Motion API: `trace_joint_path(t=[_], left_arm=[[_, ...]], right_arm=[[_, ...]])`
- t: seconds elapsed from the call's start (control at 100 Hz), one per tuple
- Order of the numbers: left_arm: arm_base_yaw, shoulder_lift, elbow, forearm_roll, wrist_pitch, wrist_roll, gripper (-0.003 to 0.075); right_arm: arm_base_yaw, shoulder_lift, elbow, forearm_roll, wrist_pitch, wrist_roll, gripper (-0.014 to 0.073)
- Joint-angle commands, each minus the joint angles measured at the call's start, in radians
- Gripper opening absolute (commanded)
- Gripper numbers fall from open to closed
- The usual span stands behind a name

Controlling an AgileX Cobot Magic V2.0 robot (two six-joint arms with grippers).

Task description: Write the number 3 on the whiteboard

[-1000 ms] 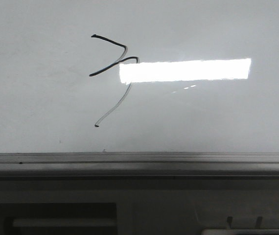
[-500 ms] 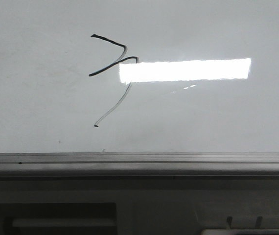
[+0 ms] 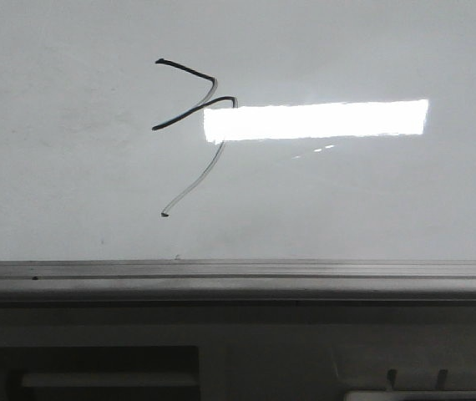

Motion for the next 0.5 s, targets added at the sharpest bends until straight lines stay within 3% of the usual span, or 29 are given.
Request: trace_joint_path(t=[0.0,0.15,0.49], left_arm=[[0.004,0.006,-0.03,-0.057,-0.046,0.002,0.0259],[0.004,0.006,-0.03,-0.057,-0.067,0.002,0.0265],[0.004,0.025,-0.03,-0.048,-0.063,0.002,0.0261]], right_arm=[[0.003,-0.028,-0.033,0.059,-0.064,-0.024,-0.0043],[0.003,-0.028,-0.033,0.137,-0.059,-0.102,-0.0043],[0.003,-0.028,-0.033,0.19,-0.073,-0.109,-0.0043]])
